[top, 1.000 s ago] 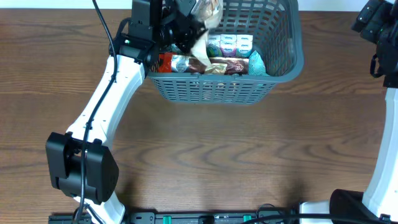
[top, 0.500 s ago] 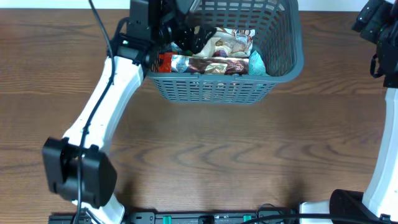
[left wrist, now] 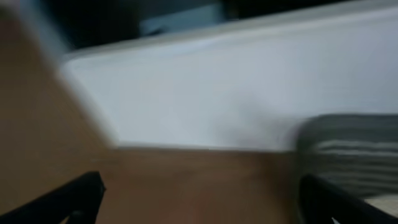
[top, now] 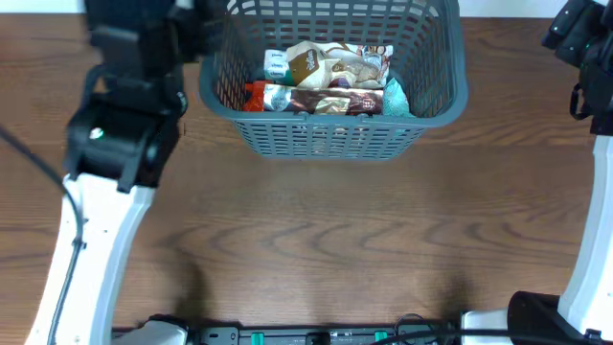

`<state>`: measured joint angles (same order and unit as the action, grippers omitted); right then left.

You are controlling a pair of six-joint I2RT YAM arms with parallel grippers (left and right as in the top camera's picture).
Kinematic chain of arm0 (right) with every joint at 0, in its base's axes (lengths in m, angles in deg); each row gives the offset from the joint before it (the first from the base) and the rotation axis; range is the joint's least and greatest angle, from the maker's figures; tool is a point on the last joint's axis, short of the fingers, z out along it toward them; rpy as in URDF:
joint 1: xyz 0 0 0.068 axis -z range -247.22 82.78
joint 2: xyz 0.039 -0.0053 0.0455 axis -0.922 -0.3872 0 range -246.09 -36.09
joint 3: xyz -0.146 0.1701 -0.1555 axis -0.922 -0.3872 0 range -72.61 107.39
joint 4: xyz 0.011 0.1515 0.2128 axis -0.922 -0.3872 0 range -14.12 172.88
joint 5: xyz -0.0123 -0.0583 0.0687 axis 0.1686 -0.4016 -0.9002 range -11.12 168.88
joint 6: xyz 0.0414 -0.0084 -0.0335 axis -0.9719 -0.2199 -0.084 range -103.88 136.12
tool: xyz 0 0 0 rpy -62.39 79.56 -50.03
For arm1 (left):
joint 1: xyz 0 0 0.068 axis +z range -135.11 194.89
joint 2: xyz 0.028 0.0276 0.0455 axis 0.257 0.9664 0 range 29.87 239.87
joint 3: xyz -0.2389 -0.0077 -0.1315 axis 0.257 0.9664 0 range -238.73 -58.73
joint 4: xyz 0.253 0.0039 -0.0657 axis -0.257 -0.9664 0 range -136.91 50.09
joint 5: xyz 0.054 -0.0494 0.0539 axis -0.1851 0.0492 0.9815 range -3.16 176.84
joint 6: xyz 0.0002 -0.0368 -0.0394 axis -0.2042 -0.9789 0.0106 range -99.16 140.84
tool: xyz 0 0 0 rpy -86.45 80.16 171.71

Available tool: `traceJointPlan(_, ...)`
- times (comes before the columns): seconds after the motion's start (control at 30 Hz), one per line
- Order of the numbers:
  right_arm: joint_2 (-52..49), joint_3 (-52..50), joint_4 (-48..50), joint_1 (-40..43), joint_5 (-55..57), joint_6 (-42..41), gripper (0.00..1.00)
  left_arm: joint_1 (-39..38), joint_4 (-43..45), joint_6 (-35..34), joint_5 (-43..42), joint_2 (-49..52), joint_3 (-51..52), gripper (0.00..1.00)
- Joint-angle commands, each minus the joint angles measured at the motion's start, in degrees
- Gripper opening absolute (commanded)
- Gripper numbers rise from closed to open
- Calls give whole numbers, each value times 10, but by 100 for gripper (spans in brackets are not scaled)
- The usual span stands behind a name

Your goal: Pack container

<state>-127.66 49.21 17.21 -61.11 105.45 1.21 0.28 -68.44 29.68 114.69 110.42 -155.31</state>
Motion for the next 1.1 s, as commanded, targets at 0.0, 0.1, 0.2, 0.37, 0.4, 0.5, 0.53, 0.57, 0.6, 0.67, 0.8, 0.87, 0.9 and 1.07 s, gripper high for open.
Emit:
traceJointPlan(0.0,-2,1,-1,2,2,-9,99,32,-38,-55,131,-7,-2,99)
traceJointPlan(0.1,-2,1,-1,2,2,-9,99,44,-40,-61,131,-8,-2,99)
traceJointPlan(0.2,-2,1,-1,2,2,-9,99,44,-41,-61,132,-8,-2,99)
traceJointPlan(0.37,-2,1,-1,2,2,-9,99,44,-43,-61,132,-8,-2,99)
traceJointPlan(0.4,-2,1,-1,2,2,-9,99,44,-43,-61,131,-8,-2,98)
traceJointPlan(0.5,-2,1,-1,2,2,-9,99,44,-43,-61,131,-8,-2,98)
traceJointPlan(0.53,-2,1,-1,2,2,-9,99,44,-43,-61,131,-8,-2,99)
traceJointPlan(0.57,-2,1,-1,2,2,-9,99,44,-43,-61,131,-8,-2,99)
traceJointPlan(0.6,-2,1,-1,2,2,-9,99,44,-43,-61,131,-8,-2,99)
traceJointPlan(0.67,-2,1,-1,2,2,-9,99,44,-43,-61,131,-8,-2,98)
traceJointPlan(0.8,-2,1,-1,2,2,-9,99,44,-43,-61,131,-8,-2,99)
traceJointPlan(0.87,-2,1,-1,2,2,-9,99,44,-43,-61,131,-8,-2,99)
traceJointPlan(0.9,-2,1,-1,2,2,-9,99,44,-43,-61,131,-8,-2,99)
traceJointPlan(1.07,-2,1,-1,2,2,-9,99,44,-43,-61,131,-8,-2,99)
